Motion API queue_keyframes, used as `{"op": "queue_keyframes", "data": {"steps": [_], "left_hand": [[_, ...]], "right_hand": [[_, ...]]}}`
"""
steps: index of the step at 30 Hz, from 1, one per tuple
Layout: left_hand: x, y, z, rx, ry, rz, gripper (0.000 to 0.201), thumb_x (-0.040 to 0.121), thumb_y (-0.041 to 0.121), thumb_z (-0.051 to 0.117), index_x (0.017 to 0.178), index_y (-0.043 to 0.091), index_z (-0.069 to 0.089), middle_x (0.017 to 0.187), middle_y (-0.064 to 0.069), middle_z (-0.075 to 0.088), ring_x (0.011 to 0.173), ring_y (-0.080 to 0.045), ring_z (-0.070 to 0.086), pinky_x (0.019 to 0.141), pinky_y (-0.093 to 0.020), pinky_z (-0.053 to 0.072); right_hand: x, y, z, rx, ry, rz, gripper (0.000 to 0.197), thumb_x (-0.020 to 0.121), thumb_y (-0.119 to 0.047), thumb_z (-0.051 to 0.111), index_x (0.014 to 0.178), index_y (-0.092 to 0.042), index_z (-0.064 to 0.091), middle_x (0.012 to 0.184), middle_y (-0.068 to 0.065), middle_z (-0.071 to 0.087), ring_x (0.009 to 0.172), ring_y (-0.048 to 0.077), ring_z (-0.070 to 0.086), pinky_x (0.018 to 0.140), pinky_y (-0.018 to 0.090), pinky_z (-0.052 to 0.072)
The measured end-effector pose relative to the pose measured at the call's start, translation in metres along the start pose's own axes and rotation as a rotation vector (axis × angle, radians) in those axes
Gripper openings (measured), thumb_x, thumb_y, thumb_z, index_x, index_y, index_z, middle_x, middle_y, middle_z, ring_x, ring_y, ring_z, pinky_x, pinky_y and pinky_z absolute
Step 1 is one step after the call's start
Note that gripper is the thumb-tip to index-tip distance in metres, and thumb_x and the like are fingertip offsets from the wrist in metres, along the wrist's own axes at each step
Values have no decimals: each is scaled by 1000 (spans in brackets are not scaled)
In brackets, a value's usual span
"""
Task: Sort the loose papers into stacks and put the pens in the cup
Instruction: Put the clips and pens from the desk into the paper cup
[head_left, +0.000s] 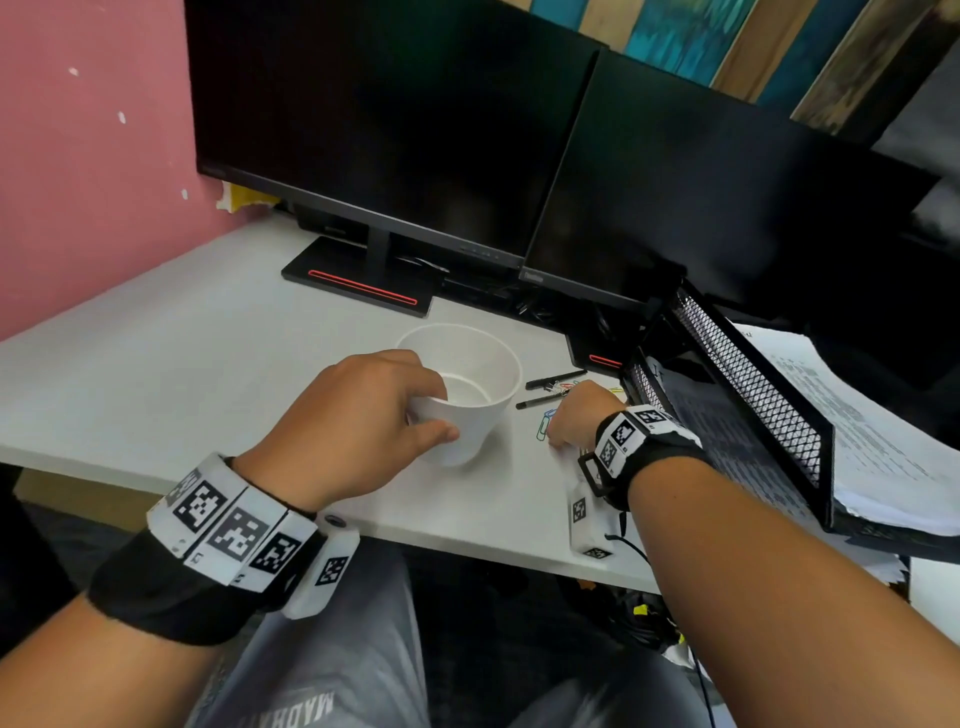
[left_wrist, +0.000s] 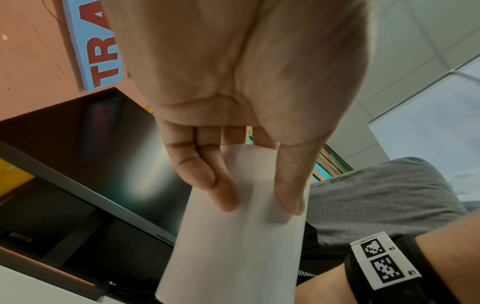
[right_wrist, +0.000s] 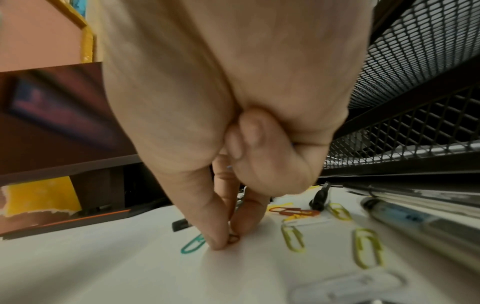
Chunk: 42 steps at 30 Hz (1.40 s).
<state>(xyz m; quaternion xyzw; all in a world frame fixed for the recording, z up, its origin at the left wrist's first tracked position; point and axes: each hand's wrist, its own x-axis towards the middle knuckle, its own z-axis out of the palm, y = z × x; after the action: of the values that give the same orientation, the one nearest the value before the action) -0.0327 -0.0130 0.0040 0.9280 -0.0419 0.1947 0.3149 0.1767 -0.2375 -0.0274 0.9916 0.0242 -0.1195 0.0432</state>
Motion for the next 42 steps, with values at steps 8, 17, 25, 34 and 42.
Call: {"op": "queue_keyframes", "data": {"steps": [8, 17, 25, 34, 42], "left_hand": [[-2, 4, 1, -7, -18, -2, 20, 83, 43, 81, 96, 29, 76, 90, 12, 62, 75, -9, 60, 72, -33, 50], [-3, 6, 2, 2, -34, 0, 21, 84, 44, 80, 97, 28, 76, 91, 11, 63, 77, -10, 61, 74, -33, 50], [-1, 4, 2, 41, -87, 18, 27, 85, 46, 78, 107, 30, 77, 96, 14, 62, 78, -8, 56, 74, -27, 42], [-2, 5, -1, 50, -101, 15, 28, 84, 46, 80, 108, 32, 77, 94, 14, 62, 78, -6, 58, 73, -28, 44], [0, -2, -9, 62, -57, 1, 25, 85, 45, 79, 105, 30, 77, 93, 15, 61, 76, -5, 56, 72, -27, 41]], "right_hand": [[-1, 2, 3, -33, 6, -25, 40, 83, -20, 79, 120, -7, 67, 114, 6, 73, 103, 25, 72, 87, 34, 62], [-17, 7, 1, 86, -91, -90, 14, 84, -22, 69, 83, -10, 60, 81, 2, 62, 63, 17, 57, 48, 23, 38], [-73, -9, -81, 1312, -134, -316, 22, 83, 2, 44, 72, -16, 43, 68, 5, 49, 53, 15, 35, 43, 24, 24], [-125, -67, -106, 957, -121, -732, 30, 88, 11, 46, 77, -9, 66, 76, 11, 65, 69, 19, 64, 71, 37, 57], [-85, -39, -93, 1255, 88, -429, 27, 96, 6, 47, 85, -7, 68, 89, 15, 69, 85, 30, 71, 76, 40, 64]]}}
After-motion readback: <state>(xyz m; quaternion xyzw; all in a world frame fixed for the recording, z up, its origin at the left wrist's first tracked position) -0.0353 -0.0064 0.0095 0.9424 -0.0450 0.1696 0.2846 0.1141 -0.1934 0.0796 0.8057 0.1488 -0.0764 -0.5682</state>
